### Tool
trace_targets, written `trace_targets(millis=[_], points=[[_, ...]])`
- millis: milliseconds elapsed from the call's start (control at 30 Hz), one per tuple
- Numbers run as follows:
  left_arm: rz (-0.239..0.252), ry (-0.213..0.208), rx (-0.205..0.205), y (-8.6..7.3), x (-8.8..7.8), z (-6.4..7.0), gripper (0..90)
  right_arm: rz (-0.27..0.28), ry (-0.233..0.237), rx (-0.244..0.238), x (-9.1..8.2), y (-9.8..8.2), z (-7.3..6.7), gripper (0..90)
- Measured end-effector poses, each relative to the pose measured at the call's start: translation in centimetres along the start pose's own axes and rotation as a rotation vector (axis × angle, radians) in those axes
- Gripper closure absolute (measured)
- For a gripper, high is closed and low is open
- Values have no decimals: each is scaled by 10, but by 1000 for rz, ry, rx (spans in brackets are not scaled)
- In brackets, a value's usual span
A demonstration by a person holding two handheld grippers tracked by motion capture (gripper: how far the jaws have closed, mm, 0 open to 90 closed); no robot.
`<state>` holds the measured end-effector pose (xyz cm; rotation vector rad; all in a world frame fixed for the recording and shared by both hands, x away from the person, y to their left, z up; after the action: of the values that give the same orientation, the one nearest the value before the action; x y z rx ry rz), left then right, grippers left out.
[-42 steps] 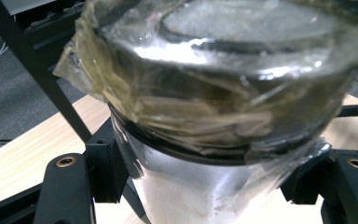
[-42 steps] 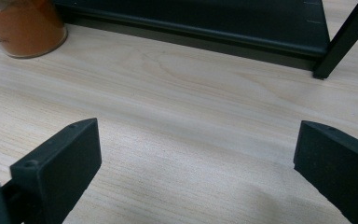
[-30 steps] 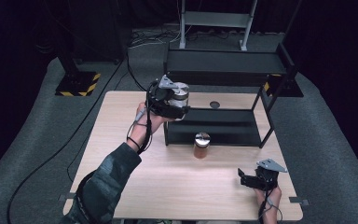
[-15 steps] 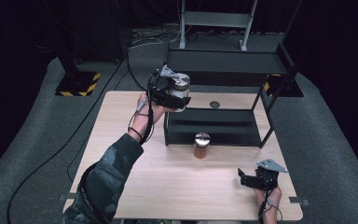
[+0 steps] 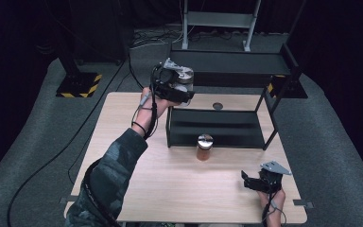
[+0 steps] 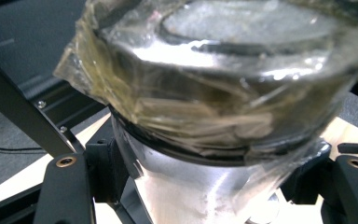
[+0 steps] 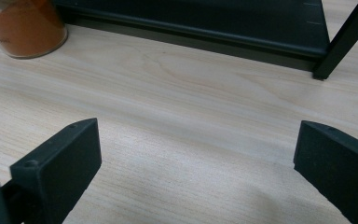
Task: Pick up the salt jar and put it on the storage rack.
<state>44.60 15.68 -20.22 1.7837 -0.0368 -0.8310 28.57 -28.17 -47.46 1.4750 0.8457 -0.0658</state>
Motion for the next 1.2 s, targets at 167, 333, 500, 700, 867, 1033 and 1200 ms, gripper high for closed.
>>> trace_targets(millis=[167, 333, 500, 700, 867, 1033, 1200], points=[[15, -3, 1, 8, -4, 0, 308, 0, 0, -2, 0, 0, 0, 0], [22, 4, 5, 17, -9, 0, 308, 0, 0, -4, 0, 0, 0, 0], [29, 5, 17, 24, -13, 1, 308, 1, 0, -1, 0, 0, 0, 0], [37, 5, 23, 31, -16, 2, 308, 1, 1, -2, 0, 0, 0, 0], [50, -1, 22, 36, -19, 2, 308, 1, 0, -2, 0, 0, 0, 0], [57, 0, 25, 43, -23, 1, 308, 0, 1, -1, 0, 0, 0, 0], [64, 5, 24, 48, -26, 1, 308, 2, 2, -1, 0, 0, 0, 0]])
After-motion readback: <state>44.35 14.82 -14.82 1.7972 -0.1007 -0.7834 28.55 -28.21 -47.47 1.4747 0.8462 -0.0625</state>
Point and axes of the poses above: each handheld gripper's, and its own axes: x roughly forward along the jaws, y roughly out of its top, z roughly to its right, the point moved 5 cm from there along x, roughly forward along the jaws, and after that the axes turned 13 degrees about y, right-handed, at the moved point
